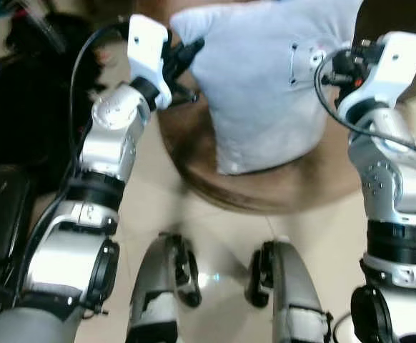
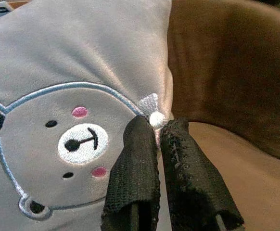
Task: Move the pillow to the sofa from floor
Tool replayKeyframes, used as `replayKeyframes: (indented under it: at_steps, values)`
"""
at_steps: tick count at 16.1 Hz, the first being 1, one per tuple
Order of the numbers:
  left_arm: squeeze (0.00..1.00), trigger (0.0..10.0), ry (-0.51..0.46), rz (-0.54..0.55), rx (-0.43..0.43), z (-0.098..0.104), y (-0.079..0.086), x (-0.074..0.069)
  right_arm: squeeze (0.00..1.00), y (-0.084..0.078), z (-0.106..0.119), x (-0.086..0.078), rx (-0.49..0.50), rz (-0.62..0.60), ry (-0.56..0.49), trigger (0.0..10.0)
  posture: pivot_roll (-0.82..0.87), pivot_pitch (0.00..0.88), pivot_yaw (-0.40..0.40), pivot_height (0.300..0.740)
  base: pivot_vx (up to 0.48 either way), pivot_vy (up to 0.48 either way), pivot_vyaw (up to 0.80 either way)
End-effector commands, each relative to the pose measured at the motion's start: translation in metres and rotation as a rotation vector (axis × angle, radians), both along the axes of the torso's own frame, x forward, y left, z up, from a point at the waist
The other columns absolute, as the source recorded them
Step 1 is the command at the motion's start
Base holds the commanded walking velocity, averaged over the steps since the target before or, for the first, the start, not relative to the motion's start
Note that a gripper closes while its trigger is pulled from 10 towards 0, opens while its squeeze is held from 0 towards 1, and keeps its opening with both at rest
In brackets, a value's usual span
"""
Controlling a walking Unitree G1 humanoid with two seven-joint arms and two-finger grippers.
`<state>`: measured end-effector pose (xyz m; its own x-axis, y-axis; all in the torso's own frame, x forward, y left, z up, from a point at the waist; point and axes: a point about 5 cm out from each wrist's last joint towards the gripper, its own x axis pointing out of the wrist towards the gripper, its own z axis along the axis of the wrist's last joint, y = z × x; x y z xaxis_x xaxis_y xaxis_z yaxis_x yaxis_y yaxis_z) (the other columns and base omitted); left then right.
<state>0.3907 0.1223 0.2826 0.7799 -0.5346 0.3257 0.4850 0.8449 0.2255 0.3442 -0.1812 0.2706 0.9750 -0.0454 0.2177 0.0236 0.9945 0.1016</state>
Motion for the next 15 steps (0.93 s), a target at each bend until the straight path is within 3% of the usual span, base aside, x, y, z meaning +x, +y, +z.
replayKeyframes:
  at_steps: [1,6,15]
  values:
    - [0.0,10.0,0.002,0.036,-0.006,0.002,0.007,0.002,0.0,-0.018,-0.005,-0.005,0.007,-0.104,0.007,10.0,-0.04,0.299,0.051,0.639,0.0,0.0,-0.8]
    - [0.0,10.0,-0.014,0.011,-0.002,0.001,0.005,0.002,0.0,-0.013,-0.011,-0.004,0.013,-0.094,0.023,10.0,-0.04,0.306,0.052,0.639,0.0,0.0,-0.8]
    - [0.0,10.0,-0.01,0.0,0.001,0.0,0.009,0.001,0.0,-0.004,-0.014,-0.005,-0.001,-0.038,0.034,10.0,-0.03,0.302,0.047,0.639,0.334,0.0,0.0]
